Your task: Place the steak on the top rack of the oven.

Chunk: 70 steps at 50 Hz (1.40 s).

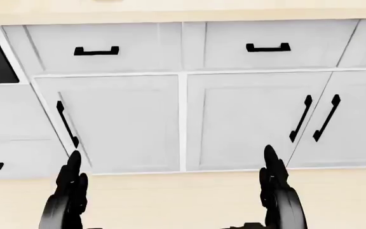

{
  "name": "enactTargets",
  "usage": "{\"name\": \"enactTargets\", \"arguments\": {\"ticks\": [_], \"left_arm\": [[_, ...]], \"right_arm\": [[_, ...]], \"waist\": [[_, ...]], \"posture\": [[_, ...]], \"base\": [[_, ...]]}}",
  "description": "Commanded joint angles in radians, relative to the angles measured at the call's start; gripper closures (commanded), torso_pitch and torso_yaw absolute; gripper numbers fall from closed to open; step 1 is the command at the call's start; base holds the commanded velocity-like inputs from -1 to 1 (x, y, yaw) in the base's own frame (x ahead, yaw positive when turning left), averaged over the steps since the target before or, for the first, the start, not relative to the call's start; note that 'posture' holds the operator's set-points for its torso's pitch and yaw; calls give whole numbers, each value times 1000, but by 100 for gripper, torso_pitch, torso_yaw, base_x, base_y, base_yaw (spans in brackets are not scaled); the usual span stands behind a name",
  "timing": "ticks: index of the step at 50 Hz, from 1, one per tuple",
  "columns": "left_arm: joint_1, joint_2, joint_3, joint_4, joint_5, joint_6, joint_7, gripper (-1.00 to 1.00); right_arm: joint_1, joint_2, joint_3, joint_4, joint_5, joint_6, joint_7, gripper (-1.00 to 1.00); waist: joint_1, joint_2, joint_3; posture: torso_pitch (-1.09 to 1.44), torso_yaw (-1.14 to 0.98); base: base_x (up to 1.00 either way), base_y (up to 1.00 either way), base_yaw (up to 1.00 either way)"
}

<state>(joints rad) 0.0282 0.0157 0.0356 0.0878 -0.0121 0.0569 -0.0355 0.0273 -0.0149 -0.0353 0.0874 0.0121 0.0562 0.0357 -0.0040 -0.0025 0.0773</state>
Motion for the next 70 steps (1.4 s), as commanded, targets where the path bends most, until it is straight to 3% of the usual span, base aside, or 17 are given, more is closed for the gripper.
{"name": "enactTargets", "arguments": {"ticks": [1,3,4,5,7,8,24,35,47,48,51,54,58,61,62,65,70], "left_arm": [[-29,3,3,-80,-6,-63,-2,-100],[-29,3,2,-88,-6,-55,-1,-100],[-28,3,1,-96,-5,-49,-1,-100],[-26,2,0,-107,-4,-40,0,-100],[-28,3,1,-95,-4,-51,-1,-100],[-29,3,2,-94,-5,-51,-1,-100],[-98,15,26,-153,-12,45,36,-100],[-317,87,109,-266,-66,350,98,-100],[-538,191,158,-330,-169,599,145,-100],[-552,201,165,-330,-174,610,149,-100],[-566,216,173,-336,-187,629,156,-100],[-563,222,172,-321,-191,614,154,-100],[-561,225,172,-311,-191,610,153,-100],[-562,229,175,-311,-193,611,152,-100],[-559,229,174,-307,-192,606,151,-100],[-561,231,176,-310,-193,612,151,-100],[-560,231,176,-316,-194,618,152,-100]], "right_arm": [[-30,-5,-2,-79,5,-60,4,-100],[-29,-5,-2,-80,4,-60,4,-100],[-30,-6,-3,-74,4,-64,6,-100],[-32,-6,-4,-62,6,-77,8,-100],[-29,-5,-2,-76,5,-68,8,-100],[-31,-5,-3,-68,5,-74,8,-100],[-102,-10,-6,-166,-11,55,-31,-100],[-276,-41,-29,-420,-11,470,-32,-100],[-479,-111,-90,-550,50,712,-63,-100],[-498,-118,-98,-558,60,731,-66,-100],[-529,-131,-104,-565,77,759,-78,-100],[-555,-149,-121,-582,97,787,-87,-100],[-568,-167,-127,-581,112,797,-96,-100],[-553,-167,-127,-570,118,775,-97,-100],[-551,-167,-127,-571,119,775,-99,-100],[-553,-170,-128,-577,124,783,-102,-100],[-545,-175,-130,-576,126,777,-102,-100]], "waist": [[-2,-8,-1],[7,-1,-62],[7,-1,-52],[7,-6,-17],[6,-8,-69],[7,-8,-74],[8,-4,-94],[9,-1,-93],[9,3,-80],[8,8,-97],[6,8,-56],[3,0,-44],[0,24,-49],[3,72,-46],[4,45,-51],[0,55,-57],[11,4,-54]], "posture": [[0,0],[0,0],[0,0],[0,0],[0,0],[0,0],[0,0],[0,0],[0,0],[0,0],[0,0],[0,0],[0,0],[0,0],[0,0],[0,0],[0,0]], "base": [[0,0,0],[0,0,0],[0,0,0],[0,0,0],[0,0,0],[0,0,0],[0,0,0],[0,0,0],[0,0,0],[5,0,0],[21,2,0],[23,7,0],[23,8,0],[23,8,0],[23,7,0],[23,8,0],[23,7,0]]}}
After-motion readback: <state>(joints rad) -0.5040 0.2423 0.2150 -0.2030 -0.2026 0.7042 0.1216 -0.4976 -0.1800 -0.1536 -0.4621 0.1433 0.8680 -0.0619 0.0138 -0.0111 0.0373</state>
